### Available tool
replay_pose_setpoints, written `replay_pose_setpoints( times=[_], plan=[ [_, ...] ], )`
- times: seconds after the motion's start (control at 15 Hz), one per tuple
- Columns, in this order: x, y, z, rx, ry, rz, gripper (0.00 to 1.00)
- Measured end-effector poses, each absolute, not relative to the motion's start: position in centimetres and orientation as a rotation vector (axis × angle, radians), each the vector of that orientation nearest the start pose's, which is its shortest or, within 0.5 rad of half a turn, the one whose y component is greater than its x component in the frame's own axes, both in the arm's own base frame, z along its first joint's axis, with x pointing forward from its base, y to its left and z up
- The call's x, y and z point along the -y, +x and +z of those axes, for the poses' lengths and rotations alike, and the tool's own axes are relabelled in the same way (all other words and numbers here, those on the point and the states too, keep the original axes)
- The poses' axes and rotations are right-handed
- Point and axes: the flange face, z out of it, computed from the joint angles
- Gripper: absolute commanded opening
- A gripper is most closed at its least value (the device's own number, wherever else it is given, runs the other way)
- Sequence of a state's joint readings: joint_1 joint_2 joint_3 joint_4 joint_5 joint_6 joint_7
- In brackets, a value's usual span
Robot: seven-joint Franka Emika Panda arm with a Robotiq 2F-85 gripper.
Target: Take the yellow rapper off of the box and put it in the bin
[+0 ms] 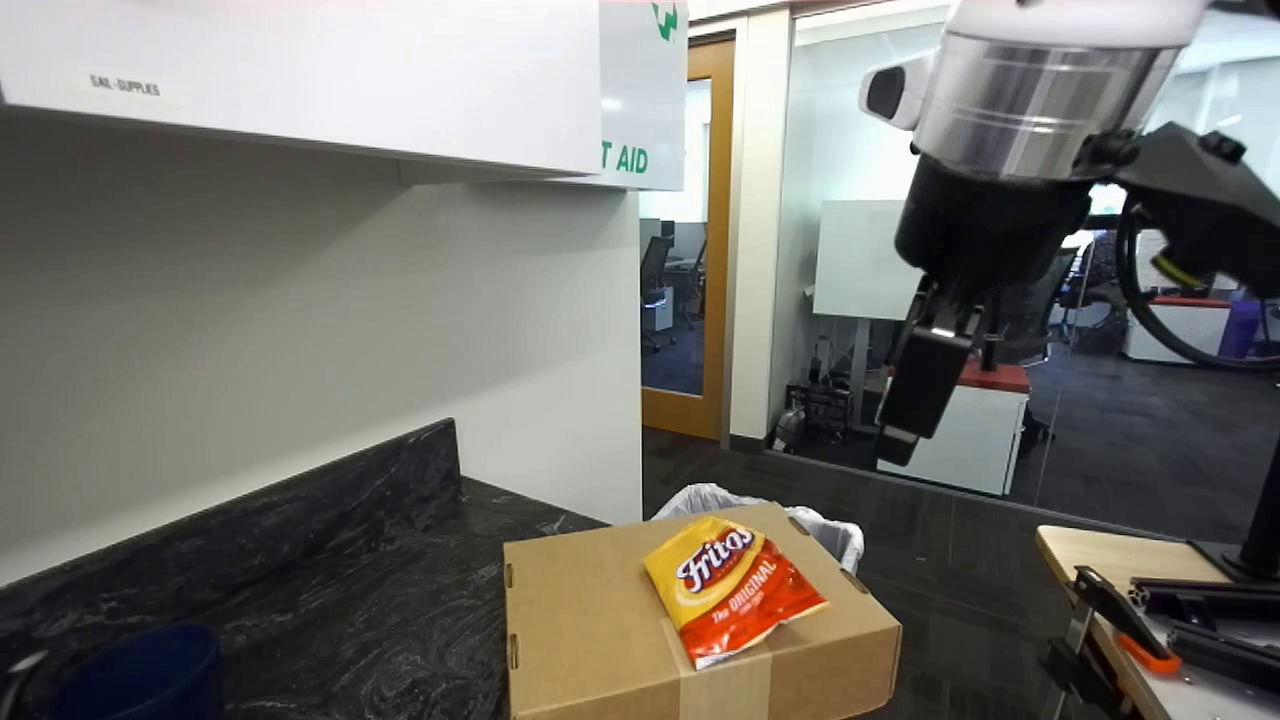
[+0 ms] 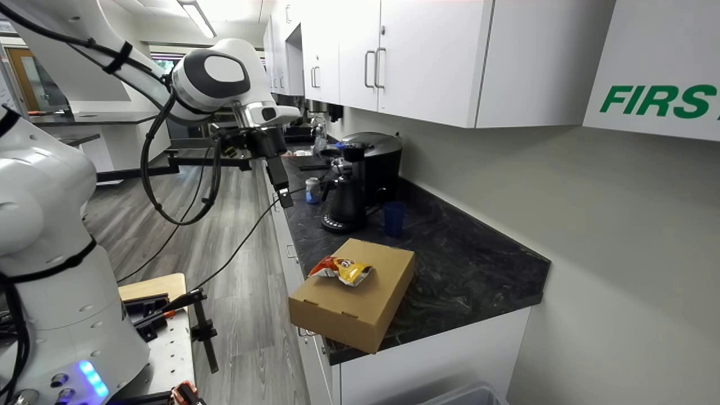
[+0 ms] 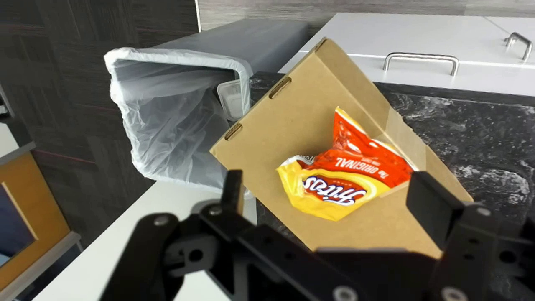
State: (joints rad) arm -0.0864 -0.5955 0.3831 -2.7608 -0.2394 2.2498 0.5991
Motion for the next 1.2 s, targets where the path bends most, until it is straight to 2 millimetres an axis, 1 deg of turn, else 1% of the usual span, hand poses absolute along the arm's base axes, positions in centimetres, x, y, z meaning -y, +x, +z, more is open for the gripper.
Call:
replay_pose_setpoints(
  times=[0.2, 0.33, 0.53, 0.8, 1.0, 1.2],
  plan=[
    [-7.7, 35.8, 36.9, -0.403, -3.449, -0.257, 1.0],
    [-7.2, 37.0, 36.3, -0.428, -3.431, -0.201, 1.0],
    [-6.2, 38.9, 36.0, -0.475, -3.397, -0.148, 1.0],
    [-4.0, 41.1, 36.3, -0.554, -3.363, -0.123, 1.0],
    [-3.0, 42.3, 35.5, -0.581, -3.353, -0.08, 1.0],
    [-2.7, 42.7, 33.6, -0.592, -3.334, 0.008, 1.0]
  ],
)
